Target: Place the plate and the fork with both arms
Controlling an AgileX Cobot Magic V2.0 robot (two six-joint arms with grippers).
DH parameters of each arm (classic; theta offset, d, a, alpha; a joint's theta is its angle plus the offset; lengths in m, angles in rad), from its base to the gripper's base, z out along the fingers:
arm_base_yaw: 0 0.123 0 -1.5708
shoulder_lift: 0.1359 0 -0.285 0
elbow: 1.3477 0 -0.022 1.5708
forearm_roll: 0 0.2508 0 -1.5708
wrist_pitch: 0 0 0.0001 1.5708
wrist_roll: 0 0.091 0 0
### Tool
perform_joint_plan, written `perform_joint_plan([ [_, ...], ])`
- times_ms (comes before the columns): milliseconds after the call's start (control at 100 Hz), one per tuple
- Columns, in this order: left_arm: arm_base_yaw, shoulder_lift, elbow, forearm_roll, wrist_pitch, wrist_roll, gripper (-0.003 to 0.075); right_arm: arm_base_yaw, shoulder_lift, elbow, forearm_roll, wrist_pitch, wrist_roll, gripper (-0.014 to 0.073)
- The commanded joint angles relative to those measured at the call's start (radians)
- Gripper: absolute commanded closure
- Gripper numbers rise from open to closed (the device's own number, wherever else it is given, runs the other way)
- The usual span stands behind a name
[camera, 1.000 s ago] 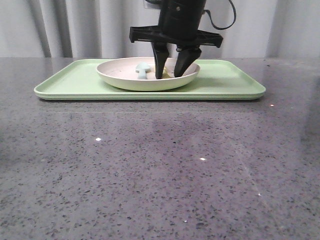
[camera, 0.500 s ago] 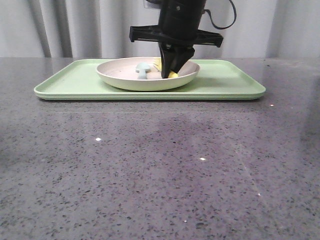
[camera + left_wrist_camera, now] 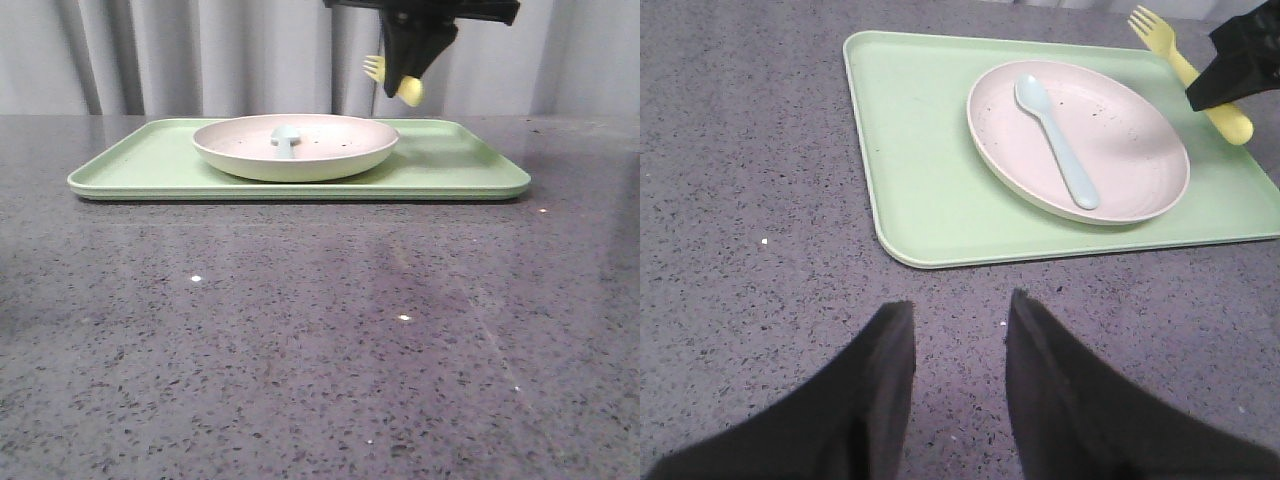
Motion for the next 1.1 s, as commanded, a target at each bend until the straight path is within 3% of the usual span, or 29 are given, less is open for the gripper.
perform_joint_plan([
  [0, -0.007, -0.004, -0.026, -0.019, -0.068, -0.012, 0.0491, -0.035, -0.070, -0.030, -0.013, 0.032, 0.000, 0.0661],
  [500, -0.007, -0.004, -0.026, -0.019, -0.068, -0.012, 0.0491, -0.068, -0.052, -0.030, -0.015, 0.054, 0.000, 0.0654],
  [600, -0.007, -0.004, -0.026, -0.019, -0.068, -0.012, 0.0491, -0.068, -0.045, -0.030, -0.015, 0.061, 0.000, 0.0557],
  [720, -0.007, -0.004, -0.026, -0.019, -0.068, -0.012, 0.0491, -0.068, -0.045, -0.030, -0.015, 0.061, 0.000, 0.0331],
  [790, -0.007, -0.004, -0.026, -0.019, -0.068, -0.012, 0.0491, -0.068, -0.045, -0.030, -0.015, 0.061, 0.000, 0.0250],
  [1090, -0.007, -0.004, -0.026, -0.020, -0.070, -0.012, 0.0491, -0.068, -0.049, -0.030, -0.015, 0.071, 0.000, 0.0231],
])
